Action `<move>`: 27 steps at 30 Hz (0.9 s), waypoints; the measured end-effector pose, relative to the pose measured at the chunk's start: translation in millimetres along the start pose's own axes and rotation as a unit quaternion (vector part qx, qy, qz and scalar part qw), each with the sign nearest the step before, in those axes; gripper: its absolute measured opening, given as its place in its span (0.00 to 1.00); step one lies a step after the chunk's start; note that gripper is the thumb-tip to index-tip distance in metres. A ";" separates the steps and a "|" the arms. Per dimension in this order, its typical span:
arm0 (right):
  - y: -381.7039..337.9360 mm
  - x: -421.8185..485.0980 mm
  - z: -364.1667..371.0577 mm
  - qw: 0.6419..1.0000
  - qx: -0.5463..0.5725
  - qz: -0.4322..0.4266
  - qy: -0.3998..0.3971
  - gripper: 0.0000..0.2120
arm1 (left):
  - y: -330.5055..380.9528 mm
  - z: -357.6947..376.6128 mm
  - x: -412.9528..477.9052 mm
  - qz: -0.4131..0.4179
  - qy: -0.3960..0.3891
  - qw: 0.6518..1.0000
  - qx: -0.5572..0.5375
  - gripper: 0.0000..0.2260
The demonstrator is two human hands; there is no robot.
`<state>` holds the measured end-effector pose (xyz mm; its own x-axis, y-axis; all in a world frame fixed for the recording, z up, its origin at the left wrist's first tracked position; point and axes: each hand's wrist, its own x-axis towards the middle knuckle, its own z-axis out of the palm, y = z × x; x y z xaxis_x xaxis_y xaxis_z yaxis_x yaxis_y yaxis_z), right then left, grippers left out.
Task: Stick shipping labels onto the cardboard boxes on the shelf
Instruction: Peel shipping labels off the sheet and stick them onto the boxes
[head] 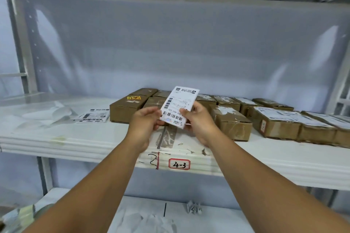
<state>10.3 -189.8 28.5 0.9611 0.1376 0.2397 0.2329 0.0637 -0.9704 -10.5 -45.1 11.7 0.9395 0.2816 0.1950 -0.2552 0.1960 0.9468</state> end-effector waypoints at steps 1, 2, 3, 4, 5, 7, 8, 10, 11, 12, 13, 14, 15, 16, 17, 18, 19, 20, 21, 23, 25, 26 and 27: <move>3.4 -1.3 -2.0 1.000 -0.015 0.001 0.006 0.09 | 0.3 0.0 -1.2 0.002 -0.005 1.000 0.025 0.06; 6.1 -2.1 -2.8 0.999 -0.032 0.001 0.011 0.09 | 0.6 0.5 -2.1 0.006 -0.001 0.999 0.048 0.07; 7.6 -2.7 -2.8 0.999 -0.050 0.001 0.012 0.10 | 0.2 0.8 -2.0 0.012 0.010 0.998 0.060 0.07; 8.0 -3.0 -2.6 0.998 -0.063 0.001 0.009 0.09 | -0.3 1.0 -2.3 0.021 0.025 0.997 0.065 0.07; 7.8 -3.9 -2.3 0.998 -0.068 0.005 0.002 0.08 | -0.7 1.6 -2.4 0.030 0.041 0.997 0.061 0.07; 6.1 -6.0 -1.3 0.997 -0.068 0.016 -0.018 0.08 | -2.3 1.9 -1.5 0.045 0.073 0.995 0.055 0.07; 5.9 -6.6 -1.3 0.997 -0.071 0.018 -0.025 0.08 | -3.2 2.3 -0.4 0.051 0.086 0.993 0.061 0.07; 5.2 -8.6 -1.6 0.997 -0.074 0.015 -0.034 0.09 | -4.1 3.7 -0.5 0.059 0.100 0.990 0.082 0.07; 5.1 -9.5 -2.0 0.997 -0.070 0.014 -0.039 0.09 | -5.3 3.9 0.1 0.064 0.103 0.989 0.089 0.07; 5.2 -9.6 -2.4 0.997 -0.065 0.013 -0.045 0.09 | -6.3 3.5 0.1 0.068 0.108 0.988 0.092 0.07; 5.3 -9.7 -2.3 0.997 -0.061 0.013 -0.054 0.09 | -7.1 2.5 0.5 0.074 0.114 0.986 0.092 0.06; 5.4 -9.3 -2.6 0.996 -0.059 0.014 -0.061 0.09 | -6.9 1.7 -0.3 0.083 0.119 0.985 0.096 0.06; 5.9 -9.4 -2.4 0.996 -0.055 0.016 -0.065 0.09 | -6.9 1.2 -1.3 0.098 0.121 0.981 0.113 0.07; 6.3 -9.3 -2.2 0.997 -0.048 0.016 -0.064 0.09 | -6.8 1.4 -2.9 0.121 0.117 0.975 0.148 0.10; 6.5 -9.4 -2.2 0.997 -0.040 0.015 -0.061 0.10 | -6.5 3.3 -5.7 0.148 0.104 0.963 0.197 0.12; 6.7 -9.5 -2.5 0.998 -0.032 0.013 -0.059 0.10 | -6.6 6.3 -9.1 0.173 0.079 0.949 0.252 0.13; 6.5 -9.9 -2.7 0.998 -0.026 0.011 -0.058 0.10 | -7.3 9.6 -12.6 0.193 0.046 0.933 0.300 0.11; 6.6 -10.1 -3.0 0.998 -0.023 0.007 -0.058 0.09 | -8.9 12.2 -14.5 0.210 0.011 0.920 0.332 0.09; 6.5 -10.6 -3.3 0.998 -0.023 0.003 -0.057 0.09 | -10.4 13.4 -14.5 0.219 -0.020 0.912 0.347 0.07; 7.5 -9.2 -3.5 0.998 -0.045 -0.003 -0.054 0.08 | -11.2 10.2 -12.1 0.219 -0.052 0.910 0.347 0.06; 9.6 -7.4 -4.1 0.996 -0.066 -0.007 -0.051 0.08 | -10.9 6.1 -9.7 0.212 -0.049 0.913 0.345 0.06; 10.5 -6.5 -4.5 0.996 -0.069 -0.007 -0.052 0.08 | -11.0 5.1 -8.6 0.212 -0.043 0.913 0.347 0.05; 10.9 -6.2 -4.4 0.996 -0.068 -0.006 -0.055 0.08 | -11.5 4.8 -8.6 0.214 -0.039 0.912 0.348 0.06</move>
<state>7.5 -194.4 16.3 0.9380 0.2451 0.2452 0.2688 -0.0673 -0.9609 -14.6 -54.3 0.3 0.8086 0.1201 0.5760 -0.4200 -0.5678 0.7080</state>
